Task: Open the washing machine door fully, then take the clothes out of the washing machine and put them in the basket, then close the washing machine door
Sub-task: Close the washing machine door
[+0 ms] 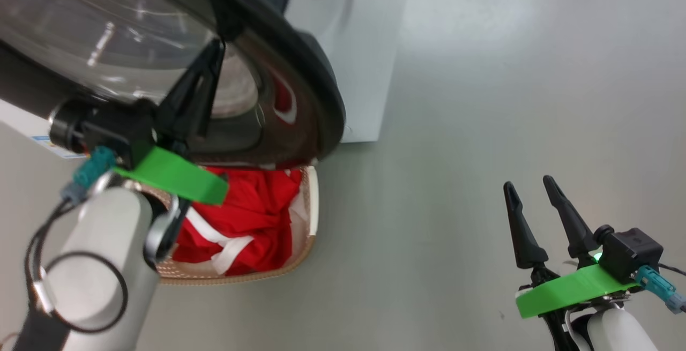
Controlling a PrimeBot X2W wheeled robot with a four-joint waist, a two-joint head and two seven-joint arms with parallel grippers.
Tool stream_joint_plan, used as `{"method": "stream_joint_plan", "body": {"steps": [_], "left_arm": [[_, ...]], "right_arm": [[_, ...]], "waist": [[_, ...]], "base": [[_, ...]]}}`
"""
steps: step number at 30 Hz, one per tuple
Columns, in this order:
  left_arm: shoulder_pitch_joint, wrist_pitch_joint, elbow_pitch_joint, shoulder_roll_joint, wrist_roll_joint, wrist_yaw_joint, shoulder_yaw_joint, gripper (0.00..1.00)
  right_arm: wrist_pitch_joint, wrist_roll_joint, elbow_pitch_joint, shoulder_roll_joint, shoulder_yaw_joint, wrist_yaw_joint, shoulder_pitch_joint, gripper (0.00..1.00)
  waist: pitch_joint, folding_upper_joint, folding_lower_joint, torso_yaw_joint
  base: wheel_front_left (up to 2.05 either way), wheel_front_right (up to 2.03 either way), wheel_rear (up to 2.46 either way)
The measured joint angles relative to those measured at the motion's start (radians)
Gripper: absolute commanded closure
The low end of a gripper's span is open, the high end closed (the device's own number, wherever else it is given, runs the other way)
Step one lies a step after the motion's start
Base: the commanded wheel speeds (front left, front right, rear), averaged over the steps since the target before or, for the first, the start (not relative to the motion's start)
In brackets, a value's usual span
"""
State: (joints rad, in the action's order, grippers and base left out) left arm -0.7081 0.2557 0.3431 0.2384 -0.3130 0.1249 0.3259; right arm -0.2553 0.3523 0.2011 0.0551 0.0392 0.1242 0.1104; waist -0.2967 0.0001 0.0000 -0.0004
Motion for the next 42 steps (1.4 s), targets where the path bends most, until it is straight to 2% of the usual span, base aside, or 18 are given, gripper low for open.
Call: {"method": "stream_joint_plan", "body": {"steps": [15,25,31,36,37,38,40,42], "left_arm": [[-0.214,0.002,0.185,0.010,-0.005,0.000,-0.031,1.00],[-0.217,0.002,0.186,0.011,-0.005,0.000,-0.039,1.00],[-0.179,0.002,0.169,-0.007,-0.015,0.000,-0.053,0.64],[-0.086,0.002,0.143,-0.020,-0.015,0.000,-0.089,0.48],[-0.066,0.002,0.139,-0.028,-0.015,0.000,-0.097,0.42],[-0.022,0.002,0.130,-0.038,-0.015,0.000,-0.109,0.29],[0.021,0.001,0.122,-0.042,-0.014,0.000,-0.128,0.15],[0.062,0.001,0.115,-0.044,-0.012,0.000,-0.146,0.12]], "right_arm": [[0.000,0.030,-0.010,-0.003,0.000,0.000,0.053,0.00],[0.000,0.035,-0.012,-0.004,-0.006,0.000,0.059,0.00],[0.000,0.034,-0.010,-0.004,-0.016,0.000,0.058,0.00],[0.000,0.026,-0.007,-0.004,-0.022,0.000,0.056,0.00],[0.000,0.024,-0.006,-0.004,-0.022,0.000,0.056,0.00],[0.000,0.023,-0.005,-0.004,-0.023,0.000,0.053,0.00],[0.000,0.017,-0.004,-0.004,-0.026,0.000,0.049,0.00],[0.000,0.014,-0.003,-0.004,-0.027,0.000,0.032,0.00]], "waist": [[-0.101,0.0000,0.0000,-0.107],[-0.108,0.0000,0.0000,-0.111],[-0.092,0.0000,0.0000,-0.095],[-0.063,-0.0001,0.0000,-0.079],[-0.057,0.0000,0.0000,-0.075],[-0.043,0.0000,0.0000,-0.069],[-0.029,0.0000,0.0000,-0.061],[-0.014,0.0000,0.0000,-0.054]], "base": [[0.00,0.00,0.00],[0.00,0.00,0.00],[0.00,0.00,0.00],[0.00,0.00,0.00],[0.00,0.00,0.00],[0.00,0.00,0.00],[0.00,0.00,0.00],[0.00,0.00,0.00]]}}
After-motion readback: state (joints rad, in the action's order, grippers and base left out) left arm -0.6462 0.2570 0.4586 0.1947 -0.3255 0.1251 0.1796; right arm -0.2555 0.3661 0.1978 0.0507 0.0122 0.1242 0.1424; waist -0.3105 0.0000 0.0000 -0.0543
